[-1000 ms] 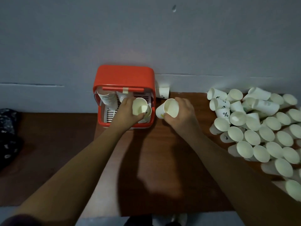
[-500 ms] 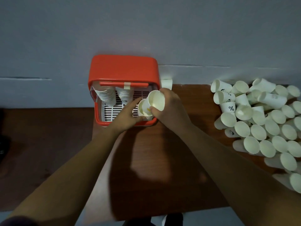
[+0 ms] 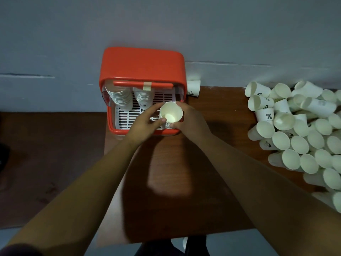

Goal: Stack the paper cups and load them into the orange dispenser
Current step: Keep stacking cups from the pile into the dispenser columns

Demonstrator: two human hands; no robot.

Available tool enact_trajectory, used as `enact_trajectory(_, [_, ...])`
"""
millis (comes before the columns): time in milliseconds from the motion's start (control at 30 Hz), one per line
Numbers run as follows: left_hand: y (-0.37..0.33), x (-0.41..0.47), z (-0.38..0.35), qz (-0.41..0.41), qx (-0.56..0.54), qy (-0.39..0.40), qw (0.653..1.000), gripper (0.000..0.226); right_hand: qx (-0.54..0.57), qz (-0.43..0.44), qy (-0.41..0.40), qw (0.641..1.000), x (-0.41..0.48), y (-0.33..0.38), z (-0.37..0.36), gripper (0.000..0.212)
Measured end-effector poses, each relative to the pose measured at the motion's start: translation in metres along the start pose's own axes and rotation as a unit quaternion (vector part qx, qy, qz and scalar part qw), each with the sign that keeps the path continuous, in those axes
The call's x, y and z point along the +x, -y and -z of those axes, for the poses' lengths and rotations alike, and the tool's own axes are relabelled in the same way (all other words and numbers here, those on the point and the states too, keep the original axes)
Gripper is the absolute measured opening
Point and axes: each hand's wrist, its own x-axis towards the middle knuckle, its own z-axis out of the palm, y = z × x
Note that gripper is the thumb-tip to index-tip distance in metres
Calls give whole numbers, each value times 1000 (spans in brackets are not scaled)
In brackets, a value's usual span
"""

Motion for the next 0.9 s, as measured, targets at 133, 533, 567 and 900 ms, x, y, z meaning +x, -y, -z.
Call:
enact_trajectory(133, [-3,-11,-7,27,54,-58,997,53,34,8,8,999,-14,-1,9,81])
enact_trajectory(533, [-26,-45,-118,15,189,100,977,17,-88,-184,-40,978,-151,-160,108,68])
enact_trajectory(567, [-36,-37,-132,5,197,111,974,17,-98,-199,-56,974,-161,-174,120,68])
enact_trajectory(900, [-142,38,-285,-81,241,176,951,31,-84,-255,-117,956,-205,-285,200,81])
